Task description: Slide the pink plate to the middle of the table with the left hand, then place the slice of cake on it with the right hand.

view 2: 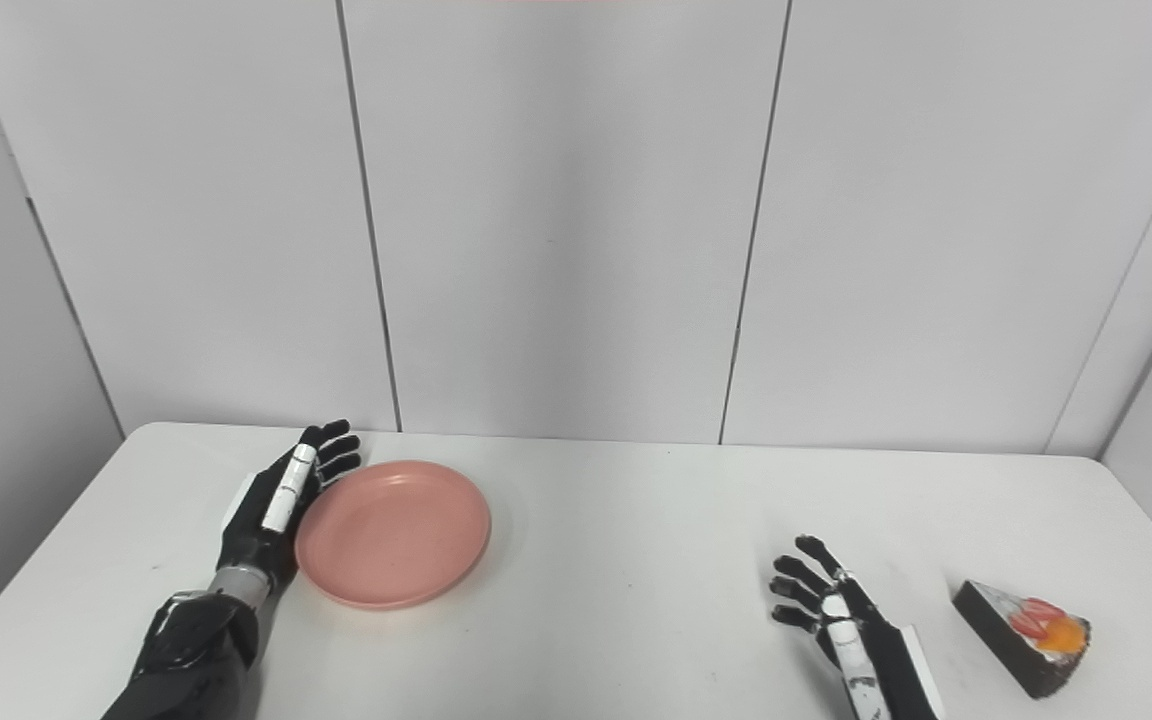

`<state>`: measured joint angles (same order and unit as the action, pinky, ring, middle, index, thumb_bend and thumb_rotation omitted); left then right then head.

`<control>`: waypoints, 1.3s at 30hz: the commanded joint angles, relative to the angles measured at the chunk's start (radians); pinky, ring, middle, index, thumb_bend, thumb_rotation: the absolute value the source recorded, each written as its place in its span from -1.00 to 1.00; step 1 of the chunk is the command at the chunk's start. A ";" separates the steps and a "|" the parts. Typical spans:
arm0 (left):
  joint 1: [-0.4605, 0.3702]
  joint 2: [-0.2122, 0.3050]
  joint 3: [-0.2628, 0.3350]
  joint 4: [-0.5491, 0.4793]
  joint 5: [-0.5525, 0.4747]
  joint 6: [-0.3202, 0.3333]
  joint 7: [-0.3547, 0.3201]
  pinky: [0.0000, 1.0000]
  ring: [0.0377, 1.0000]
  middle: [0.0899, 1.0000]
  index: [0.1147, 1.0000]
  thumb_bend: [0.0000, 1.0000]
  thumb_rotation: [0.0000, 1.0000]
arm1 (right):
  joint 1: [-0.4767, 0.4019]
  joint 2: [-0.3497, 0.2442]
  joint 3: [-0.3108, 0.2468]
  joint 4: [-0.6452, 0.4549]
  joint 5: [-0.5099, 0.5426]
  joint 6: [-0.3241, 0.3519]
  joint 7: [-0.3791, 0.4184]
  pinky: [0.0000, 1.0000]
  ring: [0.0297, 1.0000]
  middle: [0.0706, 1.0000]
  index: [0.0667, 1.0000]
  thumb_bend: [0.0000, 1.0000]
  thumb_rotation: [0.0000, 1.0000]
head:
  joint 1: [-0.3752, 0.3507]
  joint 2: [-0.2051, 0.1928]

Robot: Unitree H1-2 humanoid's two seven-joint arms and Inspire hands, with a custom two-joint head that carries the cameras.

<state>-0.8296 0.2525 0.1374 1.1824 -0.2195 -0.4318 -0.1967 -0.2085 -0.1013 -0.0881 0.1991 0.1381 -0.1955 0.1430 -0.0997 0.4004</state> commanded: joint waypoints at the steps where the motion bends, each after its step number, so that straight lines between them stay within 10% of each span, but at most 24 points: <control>1: -0.006 -0.040 -0.010 -0.010 0.004 0.018 -0.037 0.54 0.62 0.58 0.47 0.50 0.60 | 0.098 0.053 0.026 0.069 0.008 0.032 -0.006 0.46 0.55 0.56 0.69 0.81 0.84 | -0.003 0.002; 39: 0.210 -0.222 -0.089 -0.445 0.054 0.279 0.017 0.65 0.65 0.62 0.53 0.42 0.59 | 0.099 0.117 0.091 -0.033 -0.095 0.089 -0.085 0.47 0.56 0.58 0.74 0.80 0.86 | -0.248 0.060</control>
<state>-0.6384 0.0431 0.0489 0.7370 -0.1616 -0.2084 -0.1896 -0.1704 -0.0101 -0.0104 0.1197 0.0418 -0.1046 0.0629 -0.3481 0.4586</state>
